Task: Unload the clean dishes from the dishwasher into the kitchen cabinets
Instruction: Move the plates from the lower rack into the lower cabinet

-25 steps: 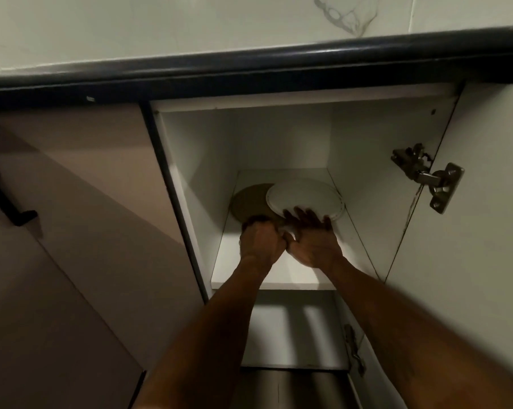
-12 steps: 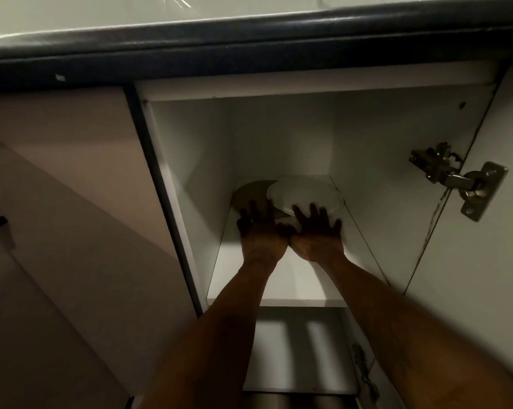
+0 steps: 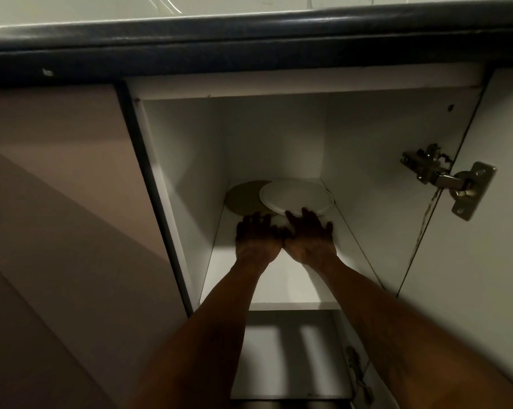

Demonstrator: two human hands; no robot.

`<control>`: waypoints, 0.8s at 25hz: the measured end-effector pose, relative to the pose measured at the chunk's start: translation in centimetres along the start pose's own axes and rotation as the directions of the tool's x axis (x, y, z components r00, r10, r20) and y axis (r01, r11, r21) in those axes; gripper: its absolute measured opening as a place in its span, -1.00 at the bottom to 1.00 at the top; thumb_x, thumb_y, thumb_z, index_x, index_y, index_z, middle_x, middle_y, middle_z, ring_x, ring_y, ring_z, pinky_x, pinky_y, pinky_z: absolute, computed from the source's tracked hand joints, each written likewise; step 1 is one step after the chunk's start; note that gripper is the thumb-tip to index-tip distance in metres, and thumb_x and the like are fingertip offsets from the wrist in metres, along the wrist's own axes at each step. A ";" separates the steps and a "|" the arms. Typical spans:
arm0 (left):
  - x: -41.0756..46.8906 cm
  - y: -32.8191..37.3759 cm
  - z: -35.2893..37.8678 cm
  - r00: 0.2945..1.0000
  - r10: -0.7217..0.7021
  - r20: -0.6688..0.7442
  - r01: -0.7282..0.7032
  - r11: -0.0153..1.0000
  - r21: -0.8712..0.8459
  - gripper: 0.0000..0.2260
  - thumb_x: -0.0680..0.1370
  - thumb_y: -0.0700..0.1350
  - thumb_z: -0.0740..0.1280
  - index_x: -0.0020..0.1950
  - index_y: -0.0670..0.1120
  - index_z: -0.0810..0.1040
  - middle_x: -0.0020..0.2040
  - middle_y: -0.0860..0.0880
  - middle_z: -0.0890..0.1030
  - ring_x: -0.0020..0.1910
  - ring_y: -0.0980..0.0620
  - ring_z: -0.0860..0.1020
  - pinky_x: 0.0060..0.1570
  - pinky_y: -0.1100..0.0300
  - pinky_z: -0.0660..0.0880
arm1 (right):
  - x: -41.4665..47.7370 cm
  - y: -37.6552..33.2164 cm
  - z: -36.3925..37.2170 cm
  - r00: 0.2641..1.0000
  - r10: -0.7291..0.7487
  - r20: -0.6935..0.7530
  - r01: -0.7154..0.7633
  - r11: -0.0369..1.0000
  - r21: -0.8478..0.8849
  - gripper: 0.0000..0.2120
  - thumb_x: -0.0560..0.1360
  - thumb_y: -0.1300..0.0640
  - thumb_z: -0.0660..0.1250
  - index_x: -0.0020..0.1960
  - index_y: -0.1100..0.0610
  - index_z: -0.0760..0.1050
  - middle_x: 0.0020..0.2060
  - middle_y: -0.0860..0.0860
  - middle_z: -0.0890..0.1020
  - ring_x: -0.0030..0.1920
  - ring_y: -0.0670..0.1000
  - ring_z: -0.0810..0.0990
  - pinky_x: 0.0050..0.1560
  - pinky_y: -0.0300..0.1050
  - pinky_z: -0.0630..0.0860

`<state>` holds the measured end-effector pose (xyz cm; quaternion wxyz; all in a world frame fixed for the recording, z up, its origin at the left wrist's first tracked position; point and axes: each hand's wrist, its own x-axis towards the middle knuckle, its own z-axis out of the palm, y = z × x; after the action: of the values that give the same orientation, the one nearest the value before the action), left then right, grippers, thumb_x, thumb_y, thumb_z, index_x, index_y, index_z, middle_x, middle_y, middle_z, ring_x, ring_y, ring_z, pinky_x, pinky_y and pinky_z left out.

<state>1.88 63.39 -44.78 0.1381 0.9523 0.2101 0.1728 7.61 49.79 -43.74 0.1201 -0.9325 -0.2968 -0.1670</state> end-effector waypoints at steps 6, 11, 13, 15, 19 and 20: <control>0.9 0.2 -0.7 0.971 -0.204 0.120 0.224 0.958 -0.178 -0.42 0.55 0.31 0.09 0.54 0.14 0.30 0.57 -0.04 0.24 0.54 -0.07 0.21 0.49 0.07 0.01 | 1.7 0.3 -0.2 0.956 0.131 0.262 -0.154 0.986 0.069 -0.31 0.52 -0.48 -0.22 0.59 -0.28 -0.18 0.63 -0.02 -0.14 0.62 0.09 -0.14 0.53 0.32 -0.22; 0.7 0.6 -1.4 0.986 -0.160 0.043 0.159 0.987 0.025 -0.38 0.61 0.36 -0.09 0.62 0.13 0.04 0.62 -0.13 0.01 0.59 -0.15 -0.02 0.51 -0.07 -0.14 | 2.4 0.1 -0.2 0.957 0.173 0.234 -0.201 0.975 0.099 -0.22 0.51 -0.50 -0.18 0.60 -0.19 -0.27 0.63 0.02 -0.12 0.62 0.07 -0.11 0.54 0.29 -0.20; 0.8 0.6 -1.0 0.990 -0.141 0.000 0.141 0.988 0.056 -0.36 0.60 0.36 -0.08 0.62 0.11 0.02 0.62 -0.17 0.03 0.58 -0.17 0.04 0.51 -0.10 -0.09 | 2.0 0.0 -0.5 0.967 0.166 0.193 -0.196 0.969 0.149 -0.18 0.50 -0.51 -0.11 0.60 -0.17 -0.30 0.63 0.04 -0.11 0.62 0.09 -0.07 0.55 0.29 -0.17; 0.8 0.7 -0.9 0.992 -0.118 -0.048 0.122 0.989 0.080 -0.36 0.59 0.32 -0.02 0.61 0.06 0.12 0.59 -0.22 0.14 0.54 -0.20 0.19 0.47 -0.12 0.08 | 1.9 0.1 -0.7 0.974 0.169 0.154 -0.201 0.953 0.227 -0.14 0.49 -0.48 0.02 0.60 -0.17 -0.29 0.63 0.05 -0.08 0.61 0.11 0.00 0.54 0.31 -0.14; -2.5 1.5 -2.6 0.987 -0.034 -0.155 0.042 0.998 0.044 -0.43 0.57 0.15 0.02 0.33 -0.15 0.58 0.31 -0.31 0.54 0.13 -0.26 0.61 0.05 -0.08 0.55 | 1.2 -0.8 -1.3 0.995 0.076 -0.057 -0.059 0.963 0.263 -0.21 0.51 -0.25 0.28 0.62 -0.06 0.04 0.59 0.07 0.17 0.53 0.14 0.27 0.51 0.23 0.14; -3.6 1.8 -3.2 0.986 -0.015 -0.164 0.024 0.998 0.052 -0.37 0.56 0.15 -0.07 0.33 -0.18 0.57 0.33 -0.30 0.52 0.13 -0.26 0.61 0.06 -0.07 0.55 | 0.6 -1.2 -1.6 0.985 0.011 -0.175 0.033 0.968 0.251 -0.29 0.50 -0.16 0.33 0.57 0.00 0.21 0.52 0.09 0.34 0.42 0.15 0.43 0.45 0.18 0.31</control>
<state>-1.81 60.79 -42.22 0.0963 0.9363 0.2346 0.2430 6.97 50.50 -41.94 0.2625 -0.8897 -0.3092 -0.2097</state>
